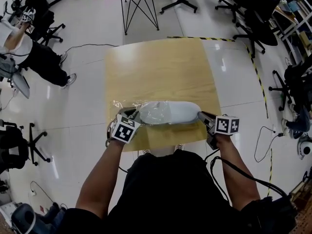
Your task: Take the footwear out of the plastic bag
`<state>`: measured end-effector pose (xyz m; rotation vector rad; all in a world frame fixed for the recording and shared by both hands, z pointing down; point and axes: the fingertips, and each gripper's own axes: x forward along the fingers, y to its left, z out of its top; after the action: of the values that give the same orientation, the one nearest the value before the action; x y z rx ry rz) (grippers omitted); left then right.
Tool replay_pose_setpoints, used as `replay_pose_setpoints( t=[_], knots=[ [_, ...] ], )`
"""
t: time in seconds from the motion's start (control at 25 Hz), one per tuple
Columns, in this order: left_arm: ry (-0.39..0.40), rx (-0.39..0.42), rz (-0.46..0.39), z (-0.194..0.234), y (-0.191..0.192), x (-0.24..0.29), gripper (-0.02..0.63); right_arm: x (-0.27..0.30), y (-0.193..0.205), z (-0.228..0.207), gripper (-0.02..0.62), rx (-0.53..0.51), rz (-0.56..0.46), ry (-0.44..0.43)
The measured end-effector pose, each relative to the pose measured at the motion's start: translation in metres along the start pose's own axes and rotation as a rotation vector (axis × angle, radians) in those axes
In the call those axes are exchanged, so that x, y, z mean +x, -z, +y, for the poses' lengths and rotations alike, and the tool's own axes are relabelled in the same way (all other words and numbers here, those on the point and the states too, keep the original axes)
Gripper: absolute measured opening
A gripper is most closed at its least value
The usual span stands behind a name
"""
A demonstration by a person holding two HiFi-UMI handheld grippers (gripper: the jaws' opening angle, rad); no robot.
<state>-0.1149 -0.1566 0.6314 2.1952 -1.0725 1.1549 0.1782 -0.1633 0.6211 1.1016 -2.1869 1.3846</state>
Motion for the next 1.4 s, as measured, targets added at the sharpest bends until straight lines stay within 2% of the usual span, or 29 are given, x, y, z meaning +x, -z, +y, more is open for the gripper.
replay_pose_setpoints(
  t=[0.12, 0.2, 0.36, 0.48, 0.64, 0.72, 0.88, 1.16, 1.4],
  knots=[
    [0.050, -0.057, -0.105, -0.008, -0.029, -0.014, 0.132, 0.001, 0.000, -0.001, 0.038, -0.011, 0.000, 0.006],
    [0.103, -0.022, -0.125, -0.021, -0.043, -0.009, 0.149, 0.002, 0.002, 0.002, 0.038, -0.014, 0.002, 0.005],
    [0.188, 0.057, 0.007, -0.048, -0.033, 0.026, 0.184, 0.006, 0.002, 0.006, 0.038, -0.029, 0.009, 0.004],
    [0.167, 0.074, 0.073, -0.051, -0.021, 0.037, 0.187, 0.008, 0.001, 0.013, 0.038, -0.047, 0.013, 0.000],
    [0.170, 0.066, 0.061, -0.049, -0.022, 0.036, 0.155, 0.005, -0.005, 0.016, 0.036, -0.034, -0.009, -0.017],
    [0.170, 0.071, 0.059, -0.047, -0.022, 0.035, 0.108, 0.004, -0.006, 0.015, 0.035, -0.015, -0.020, -0.021],
    [0.153, 0.081, 0.065, -0.044, -0.014, 0.036, 0.071, 0.002, -0.002, 0.006, 0.035, 0.036, -0.028, -0.018],
    [0.130, 0.116, 0.074, -0.045, -0.012, 0.040, 0.061, -0.010, -0.002, -0.015, 0.034, 0.068, -0.052, -0.007],
    [0.084, 0.140, 0.109, -0.018, -0.003, 0.040, 0.052, -0.023, -0.006, -0.028, 0.034, 0.078, -0.060, -0.001]
  ],
)
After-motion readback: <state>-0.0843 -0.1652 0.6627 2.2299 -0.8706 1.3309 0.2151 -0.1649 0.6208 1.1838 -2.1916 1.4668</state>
